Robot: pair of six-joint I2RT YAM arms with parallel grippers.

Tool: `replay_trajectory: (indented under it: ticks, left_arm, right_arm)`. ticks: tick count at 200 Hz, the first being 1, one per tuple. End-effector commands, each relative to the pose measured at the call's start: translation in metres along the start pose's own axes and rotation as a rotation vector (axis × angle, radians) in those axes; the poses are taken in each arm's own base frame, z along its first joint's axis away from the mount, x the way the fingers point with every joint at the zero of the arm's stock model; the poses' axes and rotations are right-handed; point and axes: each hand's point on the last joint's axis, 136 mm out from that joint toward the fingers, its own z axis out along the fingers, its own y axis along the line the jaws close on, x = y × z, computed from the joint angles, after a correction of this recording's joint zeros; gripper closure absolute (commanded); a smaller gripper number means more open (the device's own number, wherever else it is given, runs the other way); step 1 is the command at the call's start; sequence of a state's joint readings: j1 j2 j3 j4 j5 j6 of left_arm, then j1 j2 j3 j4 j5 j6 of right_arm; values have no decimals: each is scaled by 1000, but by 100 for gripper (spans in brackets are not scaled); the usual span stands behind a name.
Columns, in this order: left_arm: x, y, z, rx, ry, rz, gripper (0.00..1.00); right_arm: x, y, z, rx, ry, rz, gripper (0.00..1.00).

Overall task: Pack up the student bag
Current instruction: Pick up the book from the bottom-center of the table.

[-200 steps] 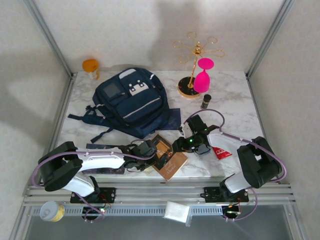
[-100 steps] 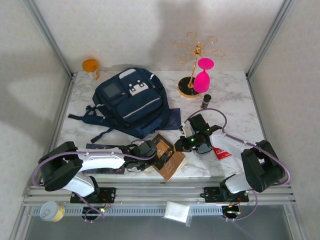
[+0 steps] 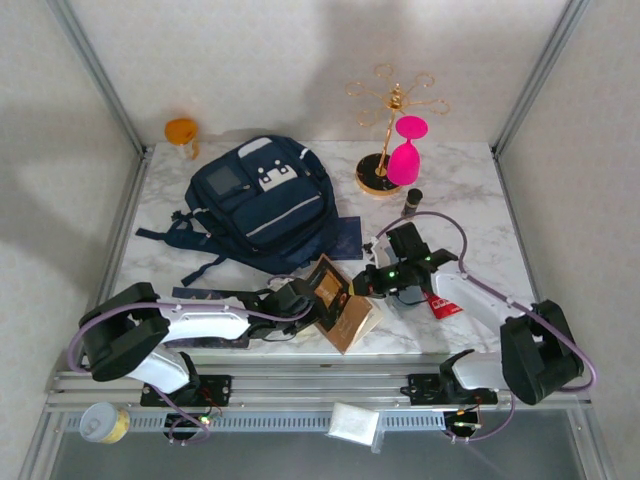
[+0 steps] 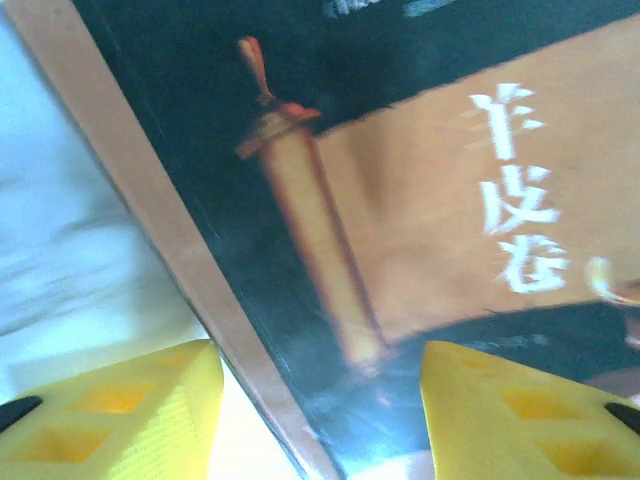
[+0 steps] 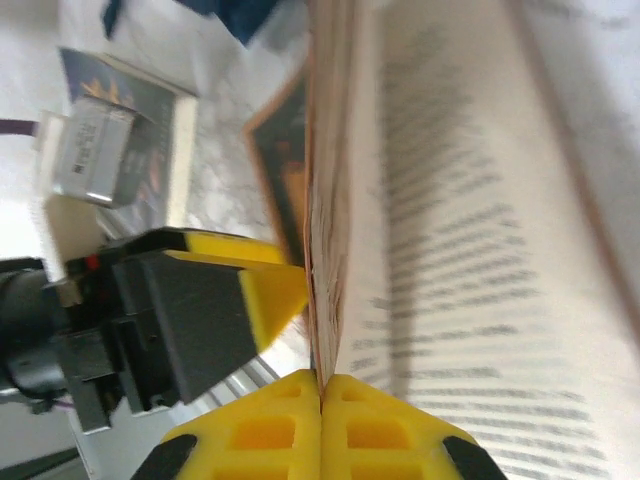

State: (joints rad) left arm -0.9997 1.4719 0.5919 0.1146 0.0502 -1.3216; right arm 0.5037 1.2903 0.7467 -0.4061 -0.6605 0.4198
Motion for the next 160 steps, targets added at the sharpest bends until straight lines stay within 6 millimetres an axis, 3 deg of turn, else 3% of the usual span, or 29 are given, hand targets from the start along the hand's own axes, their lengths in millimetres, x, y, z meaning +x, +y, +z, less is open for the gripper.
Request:
replay_trajectory:
  ticks: [1,39,83,114,160]
  left_arm:
    - [-28,-101,-37,391,-121,-42,42]
    - [-45,-106,-79,407,-197,-36,35]
    - [-94,-99,-127,362,-328,-27,27]
    - [-120,-98,-140,409,-352,-70,21]
    - [-140,-130,-149,578,-367,-93,11]
  right_arm:
    - [-15,40,-27,-128,-61,-16,100]
    - [-30,77,-59,-196,-149,-62,100]
    - [-67,105,-95,-210,-302,-81,100]
    - [-95,145,-123,-309,-410,-138,100]
    - [-112,181,-138,-469,-443,-176,100]
